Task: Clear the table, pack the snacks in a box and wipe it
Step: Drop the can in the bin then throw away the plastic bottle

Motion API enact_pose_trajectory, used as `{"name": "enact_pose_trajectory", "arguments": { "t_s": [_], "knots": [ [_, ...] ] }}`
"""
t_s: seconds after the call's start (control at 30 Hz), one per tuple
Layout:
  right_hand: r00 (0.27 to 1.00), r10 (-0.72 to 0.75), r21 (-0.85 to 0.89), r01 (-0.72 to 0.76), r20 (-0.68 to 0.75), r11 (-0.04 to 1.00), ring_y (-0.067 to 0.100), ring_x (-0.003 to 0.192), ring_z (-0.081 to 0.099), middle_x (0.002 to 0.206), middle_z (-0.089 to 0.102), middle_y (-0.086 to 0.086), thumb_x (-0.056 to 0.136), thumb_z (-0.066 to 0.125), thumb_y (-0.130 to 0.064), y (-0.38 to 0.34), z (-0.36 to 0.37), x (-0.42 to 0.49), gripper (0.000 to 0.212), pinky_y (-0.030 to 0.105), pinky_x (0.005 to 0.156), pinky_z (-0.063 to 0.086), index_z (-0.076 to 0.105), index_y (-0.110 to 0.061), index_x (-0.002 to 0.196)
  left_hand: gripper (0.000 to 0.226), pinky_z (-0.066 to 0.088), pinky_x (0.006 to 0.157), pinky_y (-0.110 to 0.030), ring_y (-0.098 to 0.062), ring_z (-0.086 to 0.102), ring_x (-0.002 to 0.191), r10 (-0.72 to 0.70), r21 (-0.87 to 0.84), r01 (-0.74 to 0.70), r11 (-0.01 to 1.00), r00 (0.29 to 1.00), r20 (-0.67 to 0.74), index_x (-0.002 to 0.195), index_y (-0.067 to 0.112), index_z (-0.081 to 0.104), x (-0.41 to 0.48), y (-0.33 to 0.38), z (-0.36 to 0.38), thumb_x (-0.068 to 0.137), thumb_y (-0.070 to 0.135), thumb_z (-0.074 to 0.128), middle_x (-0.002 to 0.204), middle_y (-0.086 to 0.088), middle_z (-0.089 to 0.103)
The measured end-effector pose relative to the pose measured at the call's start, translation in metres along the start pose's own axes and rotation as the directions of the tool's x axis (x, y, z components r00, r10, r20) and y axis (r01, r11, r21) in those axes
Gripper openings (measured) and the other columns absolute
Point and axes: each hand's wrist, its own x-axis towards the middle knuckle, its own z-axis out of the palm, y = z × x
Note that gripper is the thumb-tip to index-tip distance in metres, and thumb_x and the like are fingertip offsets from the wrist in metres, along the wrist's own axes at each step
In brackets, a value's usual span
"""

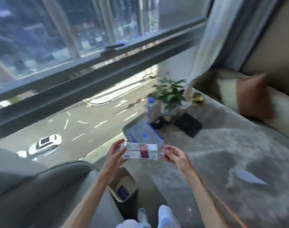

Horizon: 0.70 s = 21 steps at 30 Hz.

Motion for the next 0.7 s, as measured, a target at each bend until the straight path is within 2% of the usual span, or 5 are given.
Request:
{"name": "enact_pose_trajectory", "arguments": {
  "t_s": [0.13, 0.3, 0.4, 0.53, 0.7],
  "knots": [
    [0.996, 0.028, -0.053, -0.023, 0.089, 0.998, 0.008, 0.069, 0.068, 0.083, 0.073, -0.001, 0.089, 0.061, -0.002, -0.002, 0.076, 0.029, 0.025, 0.02, 0.065, 0.057, 0.065, -0.006, 0.113, 0.04, 0.059, 0.084, -0.039, -0.029, 0.065, 0.105, 0.015, -0.05, -0.023, 0.998, 0.988, -0.157, 0.134, 0.011, 0.044, -0.011, 0.016, -0.064, 0.095, 0.018, 0.054, 0.126, -0.013, 0.057],
    [0.987, 0.111, -0.011, -0.111, 0.117, 0.994, 0.013, 0.088, 0.072, 0.103, 0.075, 0.002, 0.091, 0.059, -0.003, -0.008, 0.115, 0.046, 0.026, 0.02, 0.071, 0.057, 0.066, -0.018, 0.11, 0.051, 0.054, 0.093, -0.045, -0.029, 0.063, 0.112, 0.016, -0.015, -0.02, 1.0, 0.968, -0.249, 0.138, 0.009, 0.039, -0.006, 0.009, -0.096, 0.094, 0.026, 0.056, 0.134, -0.015, 0.052],
    [0.98, 0.152, -0.034, -0.148, 0.128, 0.988, 0.014, 0.092, 0.072, 0.111, 0.071, 0.005, 0.092, 0.055, 0.0, -0.012, 0.123, 0.058, 0.035, 0.02, 0.072, 0.058, 0.059, -0.012, 0.125, 0.053, 0.055, 0.087, -0.036, -0.023, 0.062, 0.11, 0.014, -0.002, -0.016, 1.0, 0.954, -0.301, 0.14, 0.01, 0.037, 0.003, 0.003, -0.1, 0.094, 0.028, 0.056, 0.135, -0.013, 0.052],
    [0.966, 0.212, -0.166, -0.187, 0.149, 0.968, 0.016, 0.093, 0.066, 0.109, 0.067, 0.004, 0.095, 0.051, 0.001, -0.021, 0.14, 0.071, 0.044, 0.019, 0.069, 0.058, 0.046, -0.003, 0.138, 0.052, 0.051, 0.094, -0.039, -0.024, 0.057, 0.117, -0.029, -0.032, 0.019, 0.999, 0.933, -0.36, 0.141, 0.012, 0.038, 0.009, 0.001, -0.106, 0.095, 0.027, 0.056, 0.137, -0.011, 0.051],
    [0.945, 0.252, -0.294, -0.186, 0.207, 0.938, 0.018, 0.104, 0.063, 0.129, 0.06, 0.013, 0.096, 0.051, -0.005, -0.026, 0.176, 0.088, 0.047, 0.028, 0.086, 0.054, 0.041, -0.004, 0.142, 0.049, 0.045, 0.105, -0.044, -0.028, 0.05, 0.127, -0.112, -0.189, 0.029, 0.981, 0.89, -0.443, 0.142, 0.008, 0.034, 0.014, 0.005, -0.127, 0.098, 0.02, 0.052, 0.139, -0.01, 0.047]
  ]
}}
